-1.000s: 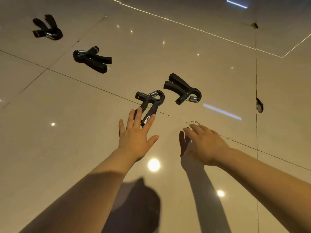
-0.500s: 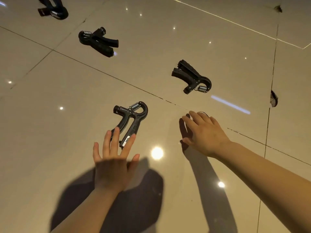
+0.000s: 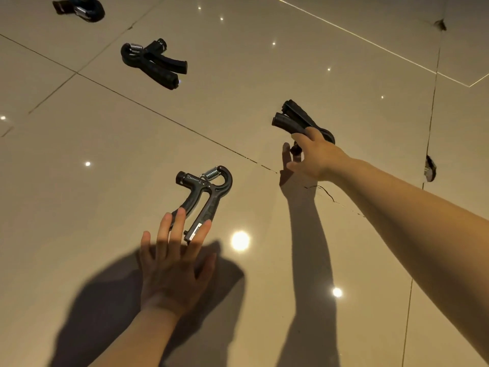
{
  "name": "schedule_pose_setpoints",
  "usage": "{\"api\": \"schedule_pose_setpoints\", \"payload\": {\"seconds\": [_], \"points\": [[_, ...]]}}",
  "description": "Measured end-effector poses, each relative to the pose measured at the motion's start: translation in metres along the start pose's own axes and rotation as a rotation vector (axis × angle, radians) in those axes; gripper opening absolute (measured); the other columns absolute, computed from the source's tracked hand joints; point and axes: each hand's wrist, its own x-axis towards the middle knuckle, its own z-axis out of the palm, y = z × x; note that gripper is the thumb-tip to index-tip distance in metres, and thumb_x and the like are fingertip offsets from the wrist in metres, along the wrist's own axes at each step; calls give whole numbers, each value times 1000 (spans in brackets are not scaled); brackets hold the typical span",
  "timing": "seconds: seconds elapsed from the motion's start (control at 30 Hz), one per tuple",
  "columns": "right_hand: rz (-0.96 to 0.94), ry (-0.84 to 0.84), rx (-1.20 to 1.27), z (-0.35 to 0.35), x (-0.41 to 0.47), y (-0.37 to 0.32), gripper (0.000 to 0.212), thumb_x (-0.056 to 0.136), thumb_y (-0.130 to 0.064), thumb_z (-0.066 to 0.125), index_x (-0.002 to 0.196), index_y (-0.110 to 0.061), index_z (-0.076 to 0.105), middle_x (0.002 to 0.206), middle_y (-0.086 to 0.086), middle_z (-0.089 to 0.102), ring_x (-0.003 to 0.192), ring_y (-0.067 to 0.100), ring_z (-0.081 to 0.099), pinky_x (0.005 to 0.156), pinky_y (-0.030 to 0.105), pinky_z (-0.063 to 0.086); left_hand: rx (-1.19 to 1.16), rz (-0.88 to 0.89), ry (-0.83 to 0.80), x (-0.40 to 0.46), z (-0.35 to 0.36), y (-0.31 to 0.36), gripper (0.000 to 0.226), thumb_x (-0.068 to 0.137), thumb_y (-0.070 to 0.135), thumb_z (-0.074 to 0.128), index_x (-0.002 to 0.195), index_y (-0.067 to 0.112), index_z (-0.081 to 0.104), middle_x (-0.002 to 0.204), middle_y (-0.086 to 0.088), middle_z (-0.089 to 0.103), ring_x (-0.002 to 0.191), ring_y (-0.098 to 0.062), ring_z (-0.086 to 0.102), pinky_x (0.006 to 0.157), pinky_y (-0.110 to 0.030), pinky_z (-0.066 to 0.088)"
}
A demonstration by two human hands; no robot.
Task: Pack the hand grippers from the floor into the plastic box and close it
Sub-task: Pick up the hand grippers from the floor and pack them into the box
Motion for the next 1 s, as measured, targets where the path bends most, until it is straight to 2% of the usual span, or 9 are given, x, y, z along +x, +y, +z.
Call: {"api": "schedule_pose_setpoints", "payload": {"seconds": [0.1, 0.17, 0.3, 0.43, 0.63, 0.8, 0.9, 1.0], "points": [[6, -95, -19, 5, 11, 4, 67, 88, -35, 59, 144, -17, 27, 156, 7, 5, 126, 36, 41, 100, 41, 40, -14, -5, -41, 0, -2, 0, 60, 84, 53, 36, 140, 33, 33, 152, -15, 25, 139, -35, 24, 104, -60, 21], [6, -130, -3, 10, 13, 4, 63, 88, -27, 59, 142, -16, 29, 156, 5, 2, 126, 36, 40, 99, 40, 41, -21, -8, -58, -1, -3, -1, 59, 83, 53, 35, 139, 34, 34, 152, -13, 24, 139, -34, 24, 105, -60, 20], [-20, -88, 20, 16, 7, -11, 50, 81, -11, 60, 127, -2, 42, 143, 10, 26, 112, 33, 50, 89, 38, 46, -34, -14, -73, 0, -3, -1, 60, 83, 53, 36, 140, 34, 34, 153, -13, 23, 139, -34, 23, 105, -59, 19], [-60, -84, -53, 24, -11, -34, 42, 77, -14, 63, 114, -1, 48, 131, 9, 37, 99, 31, 53, 72, 34, 43, -4, 8, -65, -1, -3, -3, 59, 87, 53, 35, 142, 31, 34, 151, -16, 26, 138, -38, 27, 102, -61, 25], [-281, -9, -208, 49, -51, -66, 37, 82, -13, 57, 118, -4, 50, 124, 9, 45, 96, 31, 56, 67, 30, 36, 11, 7, -92, -1, -3, -4, 59, 89, 54, 30, 143, 31, 31, 153, -15, 23, 140, -36, 24, 103, -61, 24], [-444, 97, -283, 43, -61, -80, 33, 84, -2, 55, 117, -7, 50, 115, 10, 50, 93, 29, 55, 65, 31, 37, 1, 12, -92, -1, -3, -7, 60, 88, 55, 32, 143, 31, 30, 153, -15, 22, 141, -36, 21, 103, -62, 24], [-502, 163, -296, 30, -59, -82, 27, 84, 3, 50, 109, -5, 53, 107, 12, 53, 89, 30, 55, 63, 35, 39, -8, 17, -89, -1, -4, -6, 59, 89, 55, 30, 143, 31, 30, 153, -16, 23, 140, -36, 22, 103, -62, 24], [-585, 269, -292, 22, -57, -80, 21, 71, 10, 56, 89, -1, 60, 86, 16, 59, 71, 34, 58, 50, 31, 34, -6, 18, -94, -1, -5, -6, 58, 90, 55, 27, 143, 31, 30, 152, -16, 24, 140, -37, 23, 102, -62, 25]]}}
